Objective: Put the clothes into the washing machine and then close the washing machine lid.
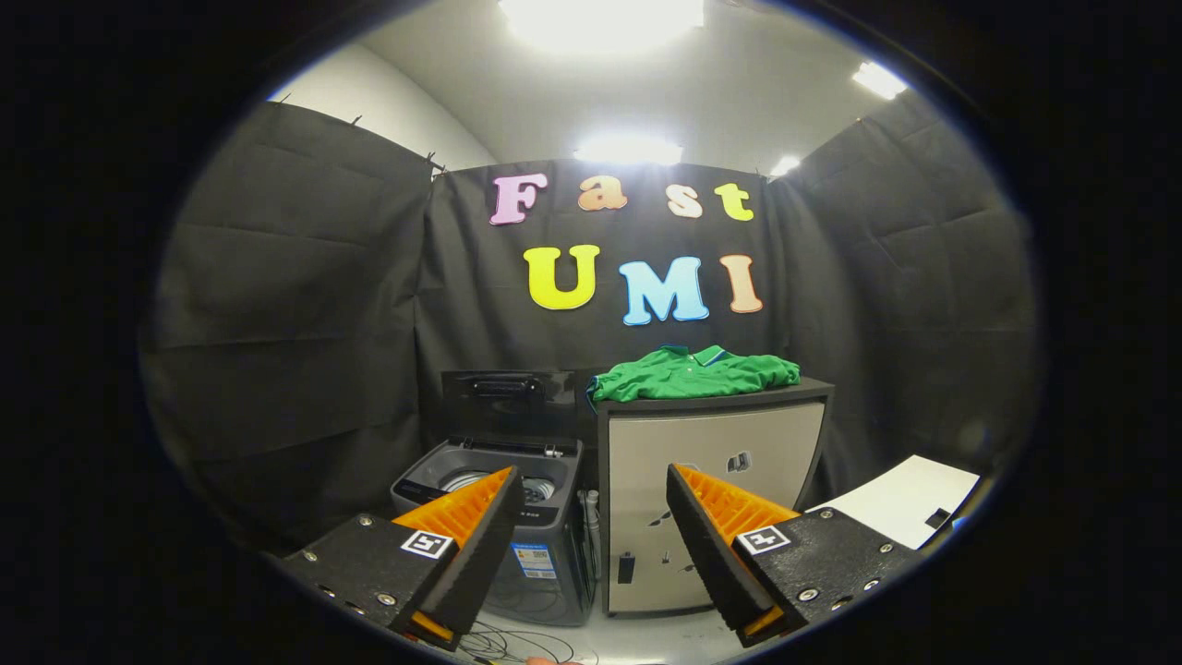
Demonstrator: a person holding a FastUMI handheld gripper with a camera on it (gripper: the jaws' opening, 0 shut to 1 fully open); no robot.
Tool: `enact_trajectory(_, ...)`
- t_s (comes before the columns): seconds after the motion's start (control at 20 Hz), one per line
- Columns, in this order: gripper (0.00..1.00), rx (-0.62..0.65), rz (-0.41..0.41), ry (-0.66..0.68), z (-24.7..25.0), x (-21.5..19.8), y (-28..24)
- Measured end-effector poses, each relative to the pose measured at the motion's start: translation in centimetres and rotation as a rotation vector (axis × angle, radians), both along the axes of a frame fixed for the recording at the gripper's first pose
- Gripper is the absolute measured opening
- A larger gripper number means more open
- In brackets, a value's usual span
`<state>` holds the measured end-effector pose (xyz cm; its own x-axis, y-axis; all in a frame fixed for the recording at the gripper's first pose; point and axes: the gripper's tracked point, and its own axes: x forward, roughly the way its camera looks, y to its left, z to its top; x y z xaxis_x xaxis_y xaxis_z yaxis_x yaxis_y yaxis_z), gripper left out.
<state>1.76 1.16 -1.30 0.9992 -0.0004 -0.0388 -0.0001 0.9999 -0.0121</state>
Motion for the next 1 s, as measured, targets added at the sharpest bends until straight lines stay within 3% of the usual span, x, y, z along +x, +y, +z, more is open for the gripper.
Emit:
enact_trajectory(0.55, 0.96, 0.008, -0.025, -0.023, 3.4, 2.5, 2.5)
enact_trajectory(1.0, 0.96, -0.138, -0.085, -0.037, 11.1, 7.7, 2.9)
